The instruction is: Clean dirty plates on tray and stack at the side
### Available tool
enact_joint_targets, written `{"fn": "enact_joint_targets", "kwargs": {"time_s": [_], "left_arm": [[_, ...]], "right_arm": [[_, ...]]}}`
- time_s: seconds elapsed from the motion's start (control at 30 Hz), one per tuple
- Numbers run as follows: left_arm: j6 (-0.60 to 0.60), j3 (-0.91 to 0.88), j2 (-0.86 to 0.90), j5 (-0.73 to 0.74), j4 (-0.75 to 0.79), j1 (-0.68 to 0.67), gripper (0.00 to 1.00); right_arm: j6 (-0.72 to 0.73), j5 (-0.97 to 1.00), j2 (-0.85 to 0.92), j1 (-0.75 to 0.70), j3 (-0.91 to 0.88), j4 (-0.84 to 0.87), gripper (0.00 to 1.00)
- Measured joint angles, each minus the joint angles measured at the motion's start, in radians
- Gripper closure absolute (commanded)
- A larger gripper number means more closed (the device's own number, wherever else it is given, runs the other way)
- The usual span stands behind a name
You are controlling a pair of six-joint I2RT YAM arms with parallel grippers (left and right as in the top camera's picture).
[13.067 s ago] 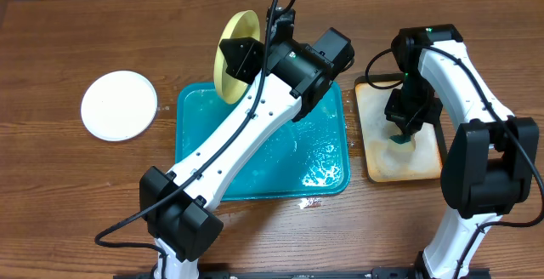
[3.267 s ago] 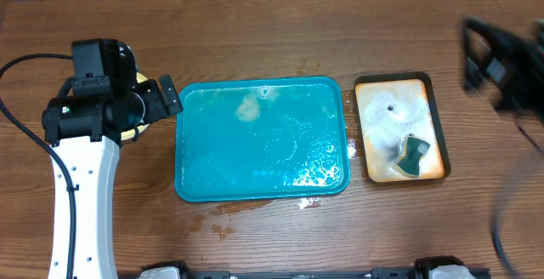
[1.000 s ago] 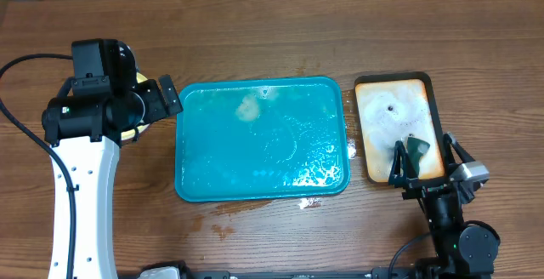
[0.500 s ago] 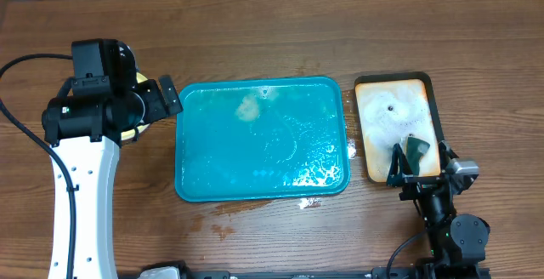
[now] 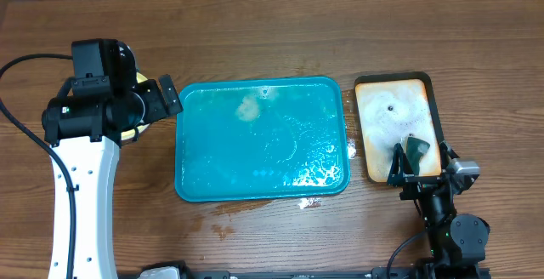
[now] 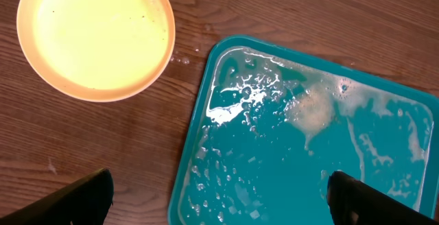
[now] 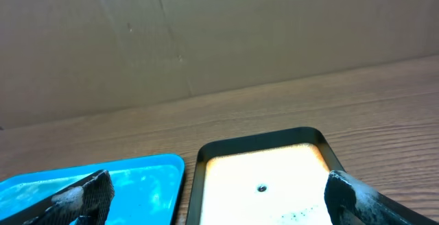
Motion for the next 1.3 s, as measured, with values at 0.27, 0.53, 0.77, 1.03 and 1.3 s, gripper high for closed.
{"fn": "enact_joint_targets", "kwargs": {"time_s": [0.27, 0.53, 0.77, 1.03, 1.3], "left_arm": [[0.0, 0.0, 0.0, 0.0, 0.0, 0.0, 0.0], [0.0, 0.0, 0.0, 0.0, 0.0, 0.0, 0.0], [0.0, 0.0, 0.0, 0.0, 0.0, 0.0, 0.0], [0.0, 0.0, -0.004, 0.0, 0.0, 0.0, 0.0], [0.022, 0.0, -0.152, -0.001, 0.107, -0.013, 0.0]], "right_arm": [[0.0, 0.001, 0.0, 0.0, 0.0, 0.0, 0.0], [0.0, 0.002, 0.0, 0.0, 0.0, 0.001, 0.0], [0.0, 0.001, 0.0, 0.0, 0.0, 0.001, 0.0], [0.0, 0.002, 0.0, 0.0, 0.0, 0.0, 0.0], [0.0, 0.001, 0.0, 0.0, 0.0, 0.0, 0.0]]}}
